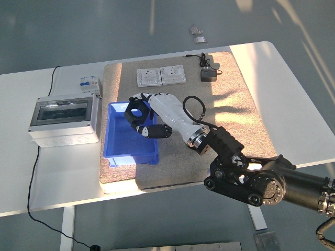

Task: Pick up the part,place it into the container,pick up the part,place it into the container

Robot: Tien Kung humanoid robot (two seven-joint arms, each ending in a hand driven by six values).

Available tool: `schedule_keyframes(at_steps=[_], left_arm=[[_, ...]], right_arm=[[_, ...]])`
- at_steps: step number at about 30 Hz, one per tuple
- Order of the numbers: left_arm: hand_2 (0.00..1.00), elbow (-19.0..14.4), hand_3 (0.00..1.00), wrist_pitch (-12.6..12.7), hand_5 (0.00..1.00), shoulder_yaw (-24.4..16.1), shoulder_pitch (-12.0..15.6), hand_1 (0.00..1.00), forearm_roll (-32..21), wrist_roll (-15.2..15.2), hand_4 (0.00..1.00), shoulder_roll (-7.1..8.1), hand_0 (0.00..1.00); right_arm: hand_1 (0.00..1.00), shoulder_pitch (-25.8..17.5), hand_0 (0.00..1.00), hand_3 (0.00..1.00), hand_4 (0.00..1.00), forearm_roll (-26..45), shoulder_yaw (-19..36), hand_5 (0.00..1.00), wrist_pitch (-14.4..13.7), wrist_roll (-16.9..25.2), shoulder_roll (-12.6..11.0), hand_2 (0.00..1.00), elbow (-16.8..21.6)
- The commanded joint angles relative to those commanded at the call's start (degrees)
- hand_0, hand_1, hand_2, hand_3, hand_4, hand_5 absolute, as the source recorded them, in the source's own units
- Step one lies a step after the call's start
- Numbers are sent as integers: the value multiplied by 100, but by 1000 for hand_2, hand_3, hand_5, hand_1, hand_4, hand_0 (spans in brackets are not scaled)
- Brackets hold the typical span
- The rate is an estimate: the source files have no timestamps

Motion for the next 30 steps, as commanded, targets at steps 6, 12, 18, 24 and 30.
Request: schedule_keyframes(at_steps=[6,12,18,24,30], left_arm=[[570,0,540,-4,536,-14,-9,632,29,11,505,-3,655],[572,0,541,2,539,-35,-13,632,48,13,506,-1,656],[571,0,542,4,540,-51,-3,633,61,19,510,0,656],[569,0,543,20,540,-58,4,633,35,17,515,4,655],[567,0,543,19,537,-69,0,633,49,19,518,6,655]], right_arm=[[361,42,704,613,330,30,-96,21,49,-10,13,414,-53],[361,72,704,612,329,13,-143,20,236,-43,20,411,-76],[366,100,716,623,311,-37,-129,15,386,-133,21,414,-71],[378,141,722,634,277,-1,-145,2,392,-133,43,416,-117],[378,217,721,651,277,200,-240,2,381,-48,109,425,-224]])
